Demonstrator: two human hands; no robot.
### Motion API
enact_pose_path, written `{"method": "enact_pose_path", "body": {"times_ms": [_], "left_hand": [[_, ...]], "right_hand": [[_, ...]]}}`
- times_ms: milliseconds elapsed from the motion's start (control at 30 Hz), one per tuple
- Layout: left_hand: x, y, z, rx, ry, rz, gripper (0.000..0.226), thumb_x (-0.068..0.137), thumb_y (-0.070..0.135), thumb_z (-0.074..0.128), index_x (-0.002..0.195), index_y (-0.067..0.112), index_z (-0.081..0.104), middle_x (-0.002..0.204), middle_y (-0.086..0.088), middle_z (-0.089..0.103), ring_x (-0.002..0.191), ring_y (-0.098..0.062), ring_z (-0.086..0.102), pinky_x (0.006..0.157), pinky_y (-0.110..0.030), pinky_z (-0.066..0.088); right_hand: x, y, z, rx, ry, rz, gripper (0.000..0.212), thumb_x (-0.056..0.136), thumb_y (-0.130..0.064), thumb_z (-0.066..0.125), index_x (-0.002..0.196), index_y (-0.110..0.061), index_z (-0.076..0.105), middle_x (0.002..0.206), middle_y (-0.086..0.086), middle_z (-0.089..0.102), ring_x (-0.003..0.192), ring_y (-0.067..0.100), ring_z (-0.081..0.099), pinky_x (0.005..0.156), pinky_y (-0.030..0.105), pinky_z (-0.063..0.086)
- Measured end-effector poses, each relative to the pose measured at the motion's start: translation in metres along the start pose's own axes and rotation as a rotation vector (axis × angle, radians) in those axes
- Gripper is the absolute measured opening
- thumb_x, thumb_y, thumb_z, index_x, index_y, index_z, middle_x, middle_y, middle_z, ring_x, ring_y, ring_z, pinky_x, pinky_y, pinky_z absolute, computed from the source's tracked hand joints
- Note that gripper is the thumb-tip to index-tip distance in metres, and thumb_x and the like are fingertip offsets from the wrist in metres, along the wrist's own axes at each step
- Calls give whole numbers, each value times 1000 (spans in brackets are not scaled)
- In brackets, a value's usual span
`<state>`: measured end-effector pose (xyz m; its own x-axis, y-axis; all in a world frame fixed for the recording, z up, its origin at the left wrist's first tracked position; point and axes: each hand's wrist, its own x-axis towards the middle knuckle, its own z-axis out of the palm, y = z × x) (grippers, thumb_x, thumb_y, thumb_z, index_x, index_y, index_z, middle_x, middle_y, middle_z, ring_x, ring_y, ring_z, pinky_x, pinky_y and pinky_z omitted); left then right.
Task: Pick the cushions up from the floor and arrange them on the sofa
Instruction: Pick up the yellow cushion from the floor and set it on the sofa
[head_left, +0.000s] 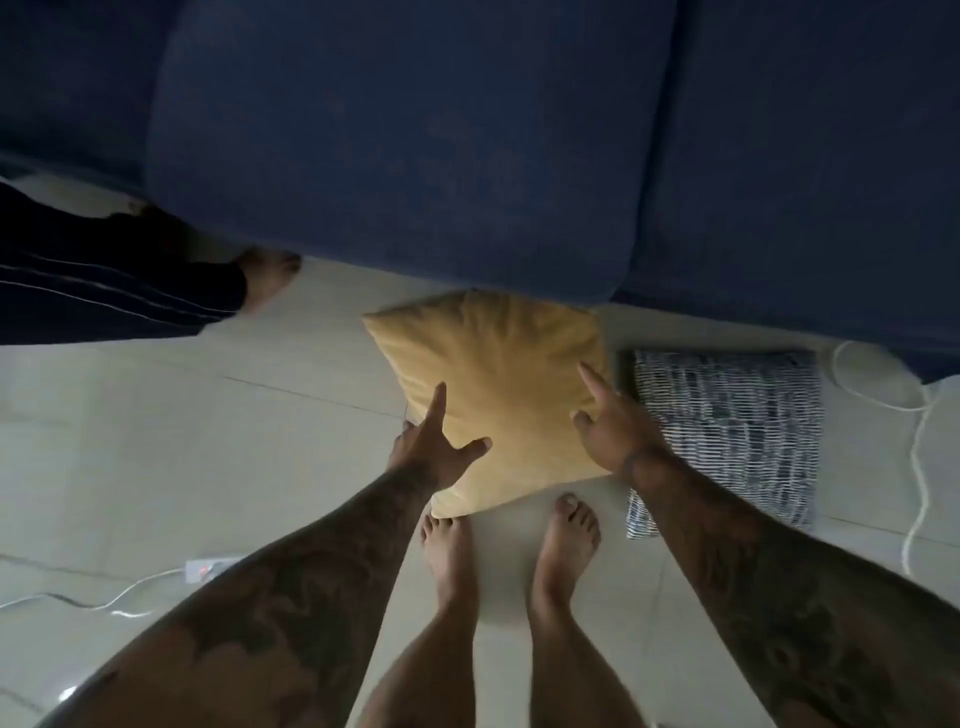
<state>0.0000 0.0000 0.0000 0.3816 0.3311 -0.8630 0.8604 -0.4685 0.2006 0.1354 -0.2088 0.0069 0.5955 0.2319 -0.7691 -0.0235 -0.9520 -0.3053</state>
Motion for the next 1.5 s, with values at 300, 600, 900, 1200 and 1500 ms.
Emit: {"method": "enact_pose_path", "body": {"times_ms": [300,600,900,1200,1500], "left_hand": [[152,-34,83,-201,68,-60,146,59,82,83,152,60,-29,167,-22,10,147,-46,33,115,-55,40],[145,-54,80,-375,113,117,147,48,81,88,154,65,-12,164,-12,22,149,-35,32,116,-50,35],[16,-72,44,-193,269,79,146,33,104,69,152,71,-9,124,5,26,103,-23,43,94,-43,49],[-128,-53,-24,-70,304,86,149,30,106,66,155,68,-5,111,8,22,93,-20,45,81,-34,42],[-250,6,-139,7,313,184,144,37,109,61,157,63,-4,124,5,26,104,-18,41,92,-46,54]], "right_hand": [[149,39,73,-47,-69,14,124,73,-82,76,163,-60,-5,176,23,10,161,45,18,128,58,25],[146,46,88,134,-113,-83,135,60,-76,87,164,-57,1,163,18,29,147,42,42,118,48,38],[24,34,71,158,-97,-25,141,48,-84,87,164,-55,11,128,5,38,125,40,56,107,45,49],[-123,-3,14,171,-20,-4,141,52,-86,84,162,-57,0,120,0,30,122,36,55,108,53,51],[-244,-70,-96,246,87,6,141,57,-82,85,166,-50,2,145,12,35,130,37,53,110,57,48]]}}
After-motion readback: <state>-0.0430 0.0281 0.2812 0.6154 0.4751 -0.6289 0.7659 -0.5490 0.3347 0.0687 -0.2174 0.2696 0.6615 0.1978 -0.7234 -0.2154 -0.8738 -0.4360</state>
